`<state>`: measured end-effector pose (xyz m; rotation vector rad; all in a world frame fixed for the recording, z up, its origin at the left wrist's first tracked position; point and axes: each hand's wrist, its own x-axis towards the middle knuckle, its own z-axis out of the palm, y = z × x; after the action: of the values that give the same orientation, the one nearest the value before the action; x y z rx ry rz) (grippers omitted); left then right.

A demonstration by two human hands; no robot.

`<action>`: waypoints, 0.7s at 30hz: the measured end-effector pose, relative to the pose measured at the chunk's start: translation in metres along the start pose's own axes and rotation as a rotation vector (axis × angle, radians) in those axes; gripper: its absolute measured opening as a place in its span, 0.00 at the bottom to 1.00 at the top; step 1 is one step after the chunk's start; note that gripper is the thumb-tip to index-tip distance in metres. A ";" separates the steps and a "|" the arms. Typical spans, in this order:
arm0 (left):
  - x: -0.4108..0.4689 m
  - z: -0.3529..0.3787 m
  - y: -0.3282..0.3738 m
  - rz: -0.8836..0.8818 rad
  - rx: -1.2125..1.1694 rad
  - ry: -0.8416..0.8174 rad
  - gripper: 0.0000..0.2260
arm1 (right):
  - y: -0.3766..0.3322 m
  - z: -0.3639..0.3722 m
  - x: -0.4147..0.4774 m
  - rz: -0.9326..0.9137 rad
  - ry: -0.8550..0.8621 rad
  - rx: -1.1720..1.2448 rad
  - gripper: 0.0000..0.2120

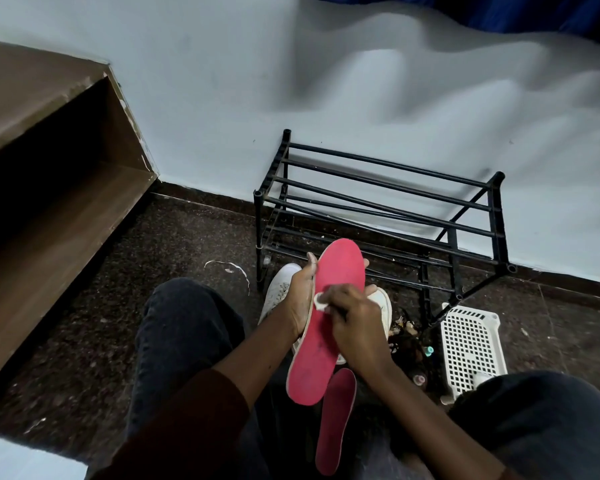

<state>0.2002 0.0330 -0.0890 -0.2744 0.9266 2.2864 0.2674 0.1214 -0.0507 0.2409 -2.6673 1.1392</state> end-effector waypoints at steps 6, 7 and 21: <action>-0.004 0.005 0.002 -0.050 -0.073 0.020 0.37 | 0.000 -0.002 -0.004 -0.093 0.024 -0.057 0.12; -0.006 0.006 0.004 -0.050 -0.049 0.033 0.37 | 0.003 -0.003 0.006 -0.079 0.038 -0.100 0.12; -0.009 0.001 0.004 -0.051 -0.036 0.008 0.35 | -0.004 0.004 0.016 -0.019 0.056 -0.074 0.14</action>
<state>0.2047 0.0273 -0.0827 -0.3198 0.8730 2.2582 0.2522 0.1151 -0.0460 0.2173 -2.6458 1.0247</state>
